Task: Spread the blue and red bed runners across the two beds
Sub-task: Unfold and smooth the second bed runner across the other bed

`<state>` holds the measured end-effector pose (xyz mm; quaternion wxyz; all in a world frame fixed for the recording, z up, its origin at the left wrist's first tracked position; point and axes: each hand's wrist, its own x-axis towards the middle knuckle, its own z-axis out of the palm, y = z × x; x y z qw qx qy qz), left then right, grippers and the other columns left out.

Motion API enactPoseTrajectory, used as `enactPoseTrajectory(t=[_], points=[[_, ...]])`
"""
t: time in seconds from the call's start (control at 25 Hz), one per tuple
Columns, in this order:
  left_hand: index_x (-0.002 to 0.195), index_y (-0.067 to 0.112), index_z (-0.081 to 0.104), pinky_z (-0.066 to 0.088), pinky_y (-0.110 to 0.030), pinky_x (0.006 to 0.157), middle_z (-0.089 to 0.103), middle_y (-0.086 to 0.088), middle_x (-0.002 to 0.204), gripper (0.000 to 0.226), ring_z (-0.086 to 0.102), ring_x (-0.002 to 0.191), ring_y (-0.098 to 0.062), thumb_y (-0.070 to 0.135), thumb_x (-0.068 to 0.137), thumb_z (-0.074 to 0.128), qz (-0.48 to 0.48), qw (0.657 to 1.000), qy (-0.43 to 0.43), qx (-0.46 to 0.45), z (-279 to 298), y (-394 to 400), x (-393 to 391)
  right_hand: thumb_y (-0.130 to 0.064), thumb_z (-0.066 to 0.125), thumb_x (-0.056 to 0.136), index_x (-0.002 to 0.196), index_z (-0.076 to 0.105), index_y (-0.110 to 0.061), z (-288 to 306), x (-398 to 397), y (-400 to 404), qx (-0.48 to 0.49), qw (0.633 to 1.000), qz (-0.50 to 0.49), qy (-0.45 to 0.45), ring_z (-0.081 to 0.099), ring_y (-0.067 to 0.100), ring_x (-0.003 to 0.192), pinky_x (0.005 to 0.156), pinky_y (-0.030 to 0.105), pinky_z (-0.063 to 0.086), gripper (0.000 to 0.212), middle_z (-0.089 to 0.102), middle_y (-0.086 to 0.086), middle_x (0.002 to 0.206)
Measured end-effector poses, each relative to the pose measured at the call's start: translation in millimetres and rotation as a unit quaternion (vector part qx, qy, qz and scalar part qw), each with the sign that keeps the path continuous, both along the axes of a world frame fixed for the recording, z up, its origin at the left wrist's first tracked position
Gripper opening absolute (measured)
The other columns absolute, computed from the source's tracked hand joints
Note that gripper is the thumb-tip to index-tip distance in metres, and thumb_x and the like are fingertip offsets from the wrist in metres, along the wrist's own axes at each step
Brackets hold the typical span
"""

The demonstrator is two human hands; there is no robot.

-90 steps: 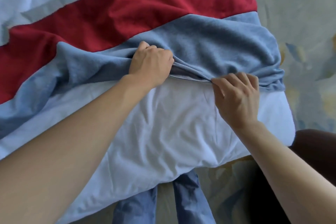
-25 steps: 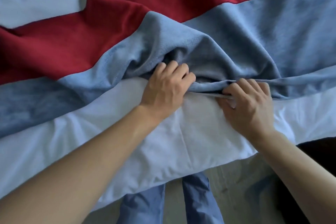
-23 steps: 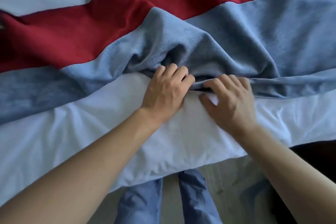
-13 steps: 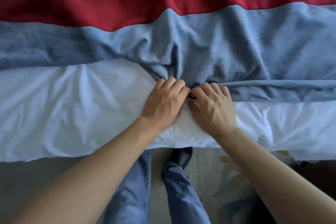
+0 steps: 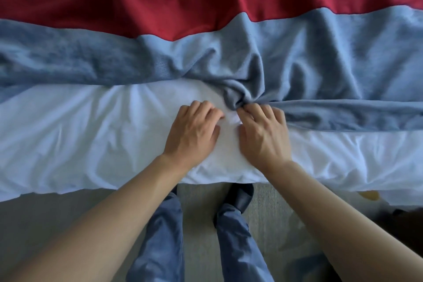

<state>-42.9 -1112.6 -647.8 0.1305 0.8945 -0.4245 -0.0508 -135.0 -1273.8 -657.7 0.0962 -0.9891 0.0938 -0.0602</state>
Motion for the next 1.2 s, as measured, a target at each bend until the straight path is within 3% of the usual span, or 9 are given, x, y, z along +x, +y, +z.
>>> enactPoseTrajectory(t=[0.2,0.36,0.48,0.56,0.76,0.92,1.08,1.2], points=[[0.128,0.015,0.059,0.037,-0.047,0.101,0.050,-0.010,0.143,0.048,0.045,0.133,-0.029,0.021,0.080,0.062,-0.001,0.999,-0.033,-0.029,-1.2,11.4,58.5,-0.020,0.061,0.082,0.146,0.045,-0.019,-1.9,36.8,26.4,-0.017,0.997,-0.064,0.032,0.044,0.033,0.128,0.101,0.046,0.036,0.066,0.045,0.013,0.148],[0.139,0.017,0.052,0.029,-0.049,0.109,0.038,-0.011,0.155,0.057,0.034,0.144,-0.028,0.019,0.083,0.060,-0.030,0.998,-0.062,-0.011,-1.4,17.5,131.0,-0.026,0.064,0.082,0.149,0.038,-0.017,-0.4,59.1,18.3,-0.025,0.989,-0.139,0.037,0.045,0.032,0.128,0.093,0.046,0.038,0.073,0.038,0.009,0.156],[0.139,0.019,0.052,0.024,-0.049,0.115,0.042,-0.010,0.152,0.054,0.035,0.143,-0.028,0.023,0.086,0.058,-0.072,0.995,-0.066,0.016,-3.7,13.1,160.6,-0.020,0.060,0.084,0.127,0.059,-0.014,-0.6,80.1,19.2,-0.047,0.984,-0.171,0.007,0.054,0.035,0.107,0.084,0.045,0.038,0.043,0.059,0.009,0.129],[0.141,0.021,0.050,0.020,-0.048,0.117,0.041,-0.009,0.153,0.055,0.034,0.144,-0.027,0.027,0.086,0.056,-0.083,0.994,-0.054,0.039,-7.2,11.0,165.9,-0.019,0.062,0.085,0.116,0.063,-0.013,-1.6,95.3,23.3,-0.055,0.983,-0.178,0.002,0.055,0.036,0.098,0.081,0.045,0.039,0.031,0.062,0.011,0.110],[0.143,0.023,0.047,0.024,-0.046,0.114,0.040,-0.008,0.153,0.058,0.032,0.144,-0.026,0.032,0.086,0.056,-0.091,0.995,-0.031,0.042,-17.0,10.7,175.4,-0.019,0.060,0.086,0.126,0.058,-0.016,-5.3,109.8,17.1,-0.026,0.981,-0.190,0.016,0.055,0.036,0.103,0.074,0.046,0.048,0.040,0.058,0.011,0.121],[0.141,0.023,0.047,0.029,-0.045,0.107,0.040,-0.005,0.151,0.058,0.033,0.142,-0.023,0.034,0.085,0.059,-0.066,0.997,0.019,0.037,-20.8,5.7,181.4,-0.013,0.053,0.088,0.118,0.055,-0.020,-3.0,107.0,2.1,0.037,0.977,-0.210,-0.009,0.063,0.035,0.084,0.056,0.037,0.042,0.031,0.068,0.003,0.107],[0.140,0.020,0.047,0.031,-0.046,0.108,0.039,-0.009,0.150,0.060,0.033,0.142,-0.026,0.032,0.083,0.060,-0.062,0.997,0.033,0.035,-16.8,5.7,177.2,-0.008,0.059,0.091,0.096,0.068,-0.013,3.6,65.5,5.1,0.000,0.996,-0.090,-0.024,0.058,0.034,0.079,0.068,0.039,0.041,0.012,0.067,0.005,0.085],[0.143,0.018,0.043,0.025,-0.053,0.114,0.036,-0.011,0.152,0.067,0.030,0.143,-0.030,0.032,0.081,0.062,-0.068,0.996,0.008,0.060,-6.4,6.5,158.2,-0.007,0.062,0.088,0.091,0.070,-0.014,9.8,46.5,21.6,-0.023,0.999,-0.040,-0.010,0.053,0.033,0.074,0.069,0.041,0.038,0.011,0.061,0.004,0.078]])
